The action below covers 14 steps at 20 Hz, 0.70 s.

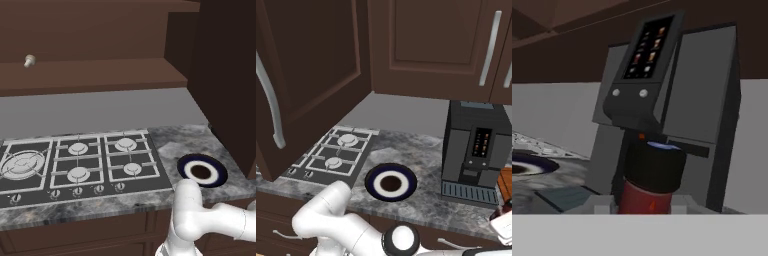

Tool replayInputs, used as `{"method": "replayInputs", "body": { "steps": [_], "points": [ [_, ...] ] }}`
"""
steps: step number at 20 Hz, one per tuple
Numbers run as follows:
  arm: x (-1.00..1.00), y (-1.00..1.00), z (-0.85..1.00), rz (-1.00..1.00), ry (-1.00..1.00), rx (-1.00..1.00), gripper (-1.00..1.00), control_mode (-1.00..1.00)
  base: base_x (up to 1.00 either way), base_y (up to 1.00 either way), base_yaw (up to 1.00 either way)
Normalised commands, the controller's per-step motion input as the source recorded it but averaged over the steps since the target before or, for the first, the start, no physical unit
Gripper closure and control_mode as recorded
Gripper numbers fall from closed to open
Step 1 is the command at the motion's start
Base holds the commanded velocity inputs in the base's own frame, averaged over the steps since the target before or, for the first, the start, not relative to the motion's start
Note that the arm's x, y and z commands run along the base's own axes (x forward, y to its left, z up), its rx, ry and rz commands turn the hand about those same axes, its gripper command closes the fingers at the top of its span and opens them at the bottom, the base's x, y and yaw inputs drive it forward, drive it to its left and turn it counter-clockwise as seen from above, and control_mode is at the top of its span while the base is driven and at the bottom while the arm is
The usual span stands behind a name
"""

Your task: Pick the chicken drumstick from the plate and place it on the cutting board. Then pick the condiment bottle from the cabinet and place it next to the cutting board.

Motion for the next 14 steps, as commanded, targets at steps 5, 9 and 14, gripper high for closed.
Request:
{"method": "replayInputs", "body": {
  "steps": [5,9,14],
  "points": [
    [0.0,0.23,-0.12,0.0,0.02,-0.06,1.0,-1.0,0.0,0.0,0.0],
    [0.02,0.21,-0.12,0.0,0.08,-0.04,1.0,-1.0,0.0,0.0,0.0],
    [0.14,0.2,-0.13,0.0,0.14,-0.02,1.0,-1.0,0.0,0.0,0.0]
  ]
}}
